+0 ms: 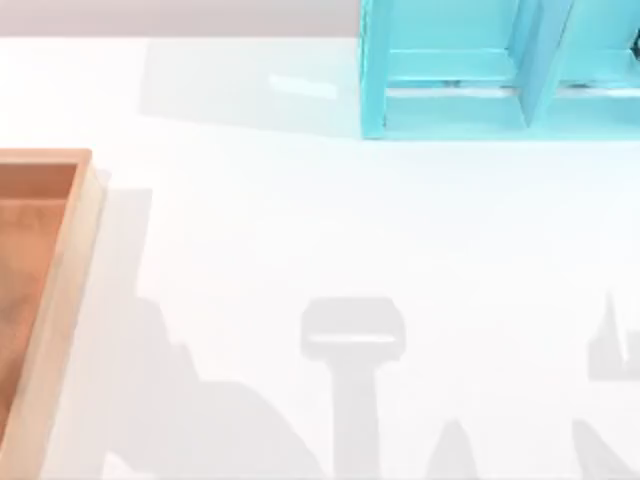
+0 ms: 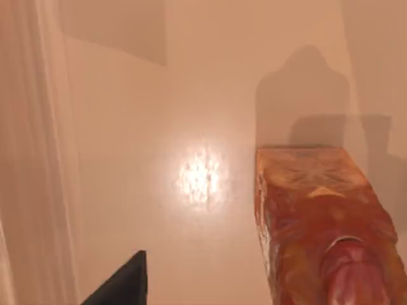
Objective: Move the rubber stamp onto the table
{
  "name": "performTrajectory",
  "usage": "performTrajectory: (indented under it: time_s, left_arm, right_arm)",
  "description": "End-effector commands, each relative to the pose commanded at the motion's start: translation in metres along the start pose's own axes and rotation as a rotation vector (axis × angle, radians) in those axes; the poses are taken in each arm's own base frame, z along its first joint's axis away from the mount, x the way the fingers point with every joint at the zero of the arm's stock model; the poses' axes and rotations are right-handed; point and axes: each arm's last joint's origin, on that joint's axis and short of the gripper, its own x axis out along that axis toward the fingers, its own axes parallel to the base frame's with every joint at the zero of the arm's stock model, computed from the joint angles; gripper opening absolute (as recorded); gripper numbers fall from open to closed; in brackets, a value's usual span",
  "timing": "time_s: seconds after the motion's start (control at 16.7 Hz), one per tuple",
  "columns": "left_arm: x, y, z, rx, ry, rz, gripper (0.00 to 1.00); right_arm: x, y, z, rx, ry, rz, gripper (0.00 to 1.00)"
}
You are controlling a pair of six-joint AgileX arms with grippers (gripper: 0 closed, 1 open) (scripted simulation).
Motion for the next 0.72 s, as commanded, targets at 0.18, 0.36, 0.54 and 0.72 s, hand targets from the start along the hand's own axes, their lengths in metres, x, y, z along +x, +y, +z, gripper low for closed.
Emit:
performTrajectory:
  time_s: [0.18, 0.36, 0.54, 0.72]
  left_arm:
    - [0.029, 0.0, -0.001, 0.001, -0.003, 0.001, 1.0]
    - [0.051, -0.003, -0.007, 0.001, -0.001, 0.0, 1.0]
    - [0.06, -0.004, -0.01, 0.0, -0.002, 0.001, 1.0]
    - [0.06, -0.004, -0.01, 0.0, -0.002, 0.001, 1.0]
  right_arm:
    - [0.0, 0.0, 0.0, 0.0, 0.0, 0.0, 1.0]
    - [0.0, 0.0, 0.0, 0.0, 0.0, 0.0, 1.0]
    - [0.0, 0.0, 0.0, 0.0, 0.0, 0.0, 1.0]
    - [0.0, 0.0, 0.0, 0.0, 0.0, 0.0, 1.0]
